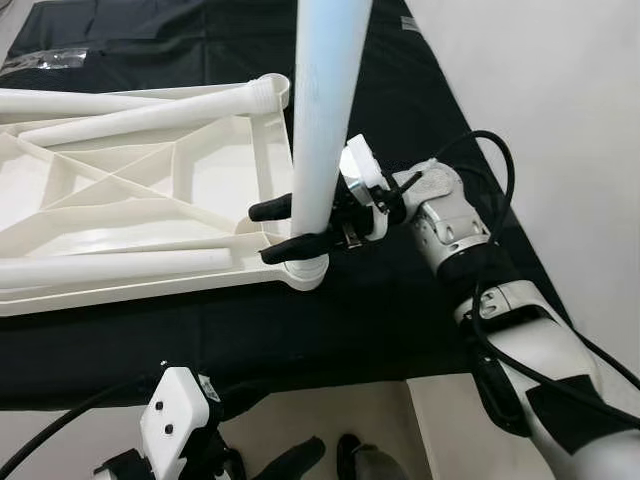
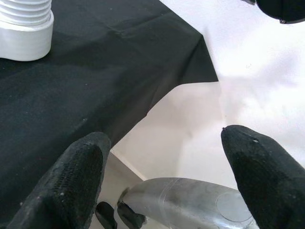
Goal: Building children table
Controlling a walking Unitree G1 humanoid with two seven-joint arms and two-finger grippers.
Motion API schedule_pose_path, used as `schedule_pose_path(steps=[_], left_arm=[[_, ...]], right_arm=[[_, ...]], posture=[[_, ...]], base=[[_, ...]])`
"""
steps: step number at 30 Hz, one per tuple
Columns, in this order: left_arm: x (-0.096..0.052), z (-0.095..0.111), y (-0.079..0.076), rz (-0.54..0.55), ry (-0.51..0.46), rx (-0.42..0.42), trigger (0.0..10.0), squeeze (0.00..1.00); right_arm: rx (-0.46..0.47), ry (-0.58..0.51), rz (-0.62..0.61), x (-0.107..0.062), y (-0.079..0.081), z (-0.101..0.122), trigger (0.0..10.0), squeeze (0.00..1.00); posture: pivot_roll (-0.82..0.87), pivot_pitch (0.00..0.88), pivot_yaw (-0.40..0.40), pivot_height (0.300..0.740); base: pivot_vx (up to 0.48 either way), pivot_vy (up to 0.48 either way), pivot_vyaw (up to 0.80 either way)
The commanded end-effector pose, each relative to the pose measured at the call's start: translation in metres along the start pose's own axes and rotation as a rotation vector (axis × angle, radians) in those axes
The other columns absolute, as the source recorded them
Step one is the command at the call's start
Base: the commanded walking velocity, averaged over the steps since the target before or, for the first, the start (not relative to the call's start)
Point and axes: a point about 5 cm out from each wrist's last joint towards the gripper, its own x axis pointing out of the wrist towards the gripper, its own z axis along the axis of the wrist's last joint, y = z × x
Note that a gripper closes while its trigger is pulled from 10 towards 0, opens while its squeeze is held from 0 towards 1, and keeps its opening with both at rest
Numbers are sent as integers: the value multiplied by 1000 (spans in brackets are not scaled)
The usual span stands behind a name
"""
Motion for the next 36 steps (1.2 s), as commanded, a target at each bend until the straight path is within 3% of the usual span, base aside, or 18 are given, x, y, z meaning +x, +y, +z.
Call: schedule_pose_path(steps=[1,7,14,17,20,34,36], left_arm=[[-1,-4,-2,-10,27,-21,10000,0],[-1,-3,-2,-12,26,-22,10000,0],[-1,-3,-3,-16,26,-22,10000,0],[0,-3,-4,-16,26,-22,10000,0],[0,-3,-4,-16,22,-22,10000,0],[0,-2,-1,-15,20,-17,10000,0],[0,-2,-1,-12,19,-17,10000,0]], right_arm=[[288,1,-86,-2,22,-56,10000,0],[351,-3,-121,4,36,-75,10000,0],[392,-22,-161,8,38,-79,10000,0],[462,-27,-207,9,38,-84,10000,0],[635,18,-358,10,44,-105,10000,0],[691,66,-467,11,46,-117,10000,0],[733,69,-549,8,44,-121,10000,0]], posture=[[109,381,-65,740],[113,380,-60,740],[108,375,-62,740],[106,373,-65,740],[102,370,-66,740],[99,374,-65,740],[99,377,-68,740]], base=[[0,0,0],[0,0,0],[0,0,0],[0,0,0],[0,0,0],[0,0,0],[0,0,0]])
